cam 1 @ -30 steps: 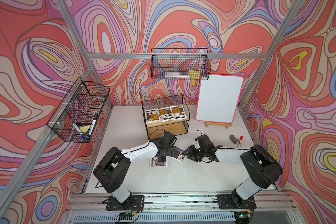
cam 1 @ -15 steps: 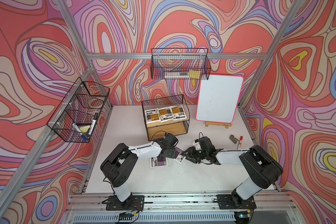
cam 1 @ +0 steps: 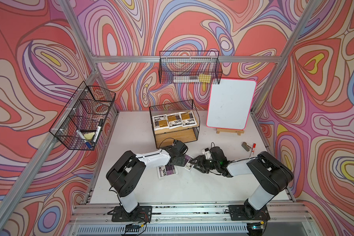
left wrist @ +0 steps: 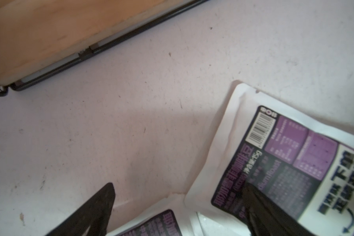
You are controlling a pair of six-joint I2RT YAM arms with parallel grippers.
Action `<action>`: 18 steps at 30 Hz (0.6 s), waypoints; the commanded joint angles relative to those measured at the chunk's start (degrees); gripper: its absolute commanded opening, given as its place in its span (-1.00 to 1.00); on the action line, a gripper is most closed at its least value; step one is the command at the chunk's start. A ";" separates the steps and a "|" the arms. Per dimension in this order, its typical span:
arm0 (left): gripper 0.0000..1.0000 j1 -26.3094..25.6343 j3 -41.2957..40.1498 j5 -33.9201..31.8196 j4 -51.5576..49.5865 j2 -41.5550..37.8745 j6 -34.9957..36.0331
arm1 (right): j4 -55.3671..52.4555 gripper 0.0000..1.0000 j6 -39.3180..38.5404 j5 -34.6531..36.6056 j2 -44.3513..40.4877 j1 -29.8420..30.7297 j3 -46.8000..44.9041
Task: Place the bagged coffee beans on the shelf by color
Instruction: Pick up the bagged coffee beans at the center of the board.
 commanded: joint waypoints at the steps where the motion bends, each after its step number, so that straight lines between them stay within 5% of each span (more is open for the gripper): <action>1: 0.98 -0.45 -1.35 -0.21 0.25 0.87 -0.45 | 2.39 0.01 4.36 3.05 5.14 1.23 -3.15; 18: 0.98 -0.40 -1.89 0.31 0.60 1.22 -0.80 | 10.26 -0.04 6.80 7.74 11.29 1.80 -3.06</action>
